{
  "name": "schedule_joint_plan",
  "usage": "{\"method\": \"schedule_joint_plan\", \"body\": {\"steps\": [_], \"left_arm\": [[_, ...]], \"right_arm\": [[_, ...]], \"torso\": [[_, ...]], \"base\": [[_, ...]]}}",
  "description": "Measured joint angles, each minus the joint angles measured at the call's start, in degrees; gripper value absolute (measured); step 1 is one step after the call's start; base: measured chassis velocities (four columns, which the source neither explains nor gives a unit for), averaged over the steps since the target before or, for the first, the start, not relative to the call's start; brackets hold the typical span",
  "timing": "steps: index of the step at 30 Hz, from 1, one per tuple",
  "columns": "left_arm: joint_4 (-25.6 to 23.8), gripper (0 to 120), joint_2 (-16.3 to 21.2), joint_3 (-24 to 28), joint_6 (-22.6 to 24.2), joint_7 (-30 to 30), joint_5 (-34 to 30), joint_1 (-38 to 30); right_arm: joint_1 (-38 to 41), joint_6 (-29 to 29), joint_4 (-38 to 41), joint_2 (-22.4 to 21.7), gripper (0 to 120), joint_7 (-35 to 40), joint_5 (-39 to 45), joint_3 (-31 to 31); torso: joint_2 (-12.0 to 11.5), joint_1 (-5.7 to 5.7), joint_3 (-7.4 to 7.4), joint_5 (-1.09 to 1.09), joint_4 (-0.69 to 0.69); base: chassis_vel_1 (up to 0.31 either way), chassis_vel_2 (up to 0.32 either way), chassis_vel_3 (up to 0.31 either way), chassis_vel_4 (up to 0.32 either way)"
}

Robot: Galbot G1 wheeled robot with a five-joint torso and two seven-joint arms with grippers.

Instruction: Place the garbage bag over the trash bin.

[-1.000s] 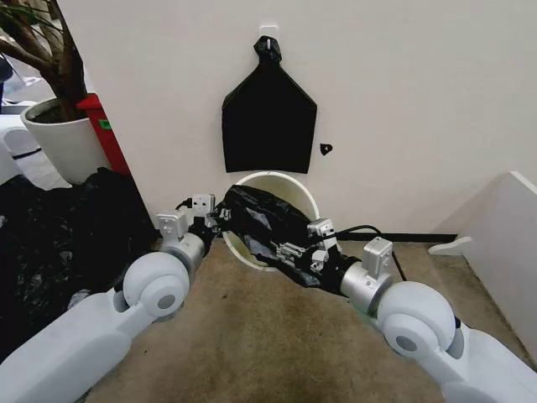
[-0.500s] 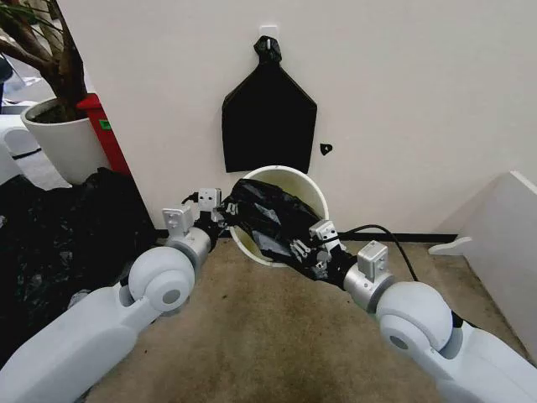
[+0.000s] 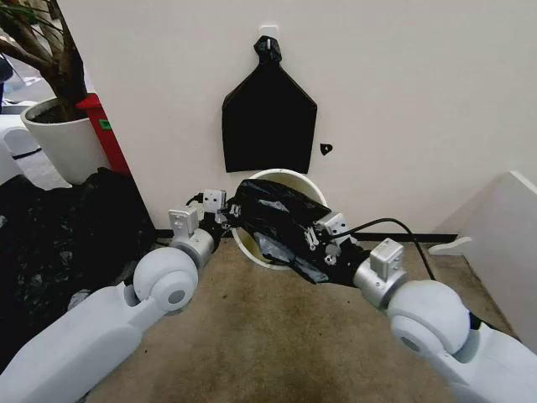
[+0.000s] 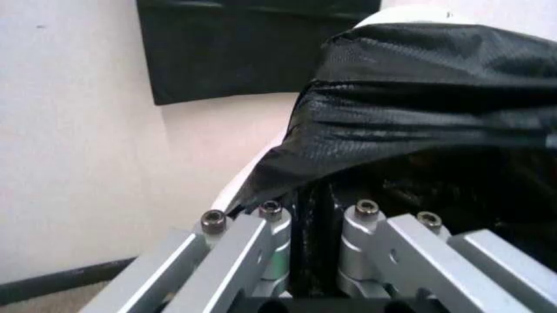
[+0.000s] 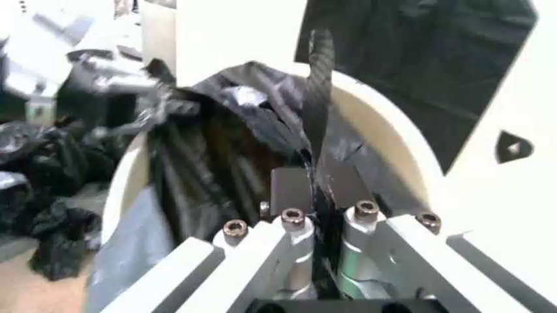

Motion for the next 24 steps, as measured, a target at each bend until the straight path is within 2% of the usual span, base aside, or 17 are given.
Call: {"method": "schedule_joint_plan", "body": {"steps": [11, 17, 24], "left_arm": [[-1.6, 4, 2.0, -0.2, -0.1, 5.1, 2.6, 2.0], [-3.2, 4, 3.8, -1.5, -0.6, 9.2, 3.6, 3.7], [-3.8, 4, 4.7, -2.7, -1.6, 12.7, 4.7, 4.7]], "right_arm": [[6.9, 0.6, -5.6, -0.8, 0, -0.2, 1.8, 2.2], [15.2, 2.0, -12.6, -1.0, 0, -2.1, 2.2, -0.8], [19.5, 4.3, -18.4, -2.8, 0, -8.0, 5.7, -3.3]], "torso": [[0.0, 0.0, 0.0, 0.0, 0.01], [0.0, 0.0, 0.0, 0.0, 0.01], [0.0, 0.0, 0.0, 0.01, 0.01]], "base": [[0.0, 0.0, 0.0, 0.0], [0.0, 0.0, 0.0, 0.0], [0.0, 0.0, 0.0, 0.0]]}}
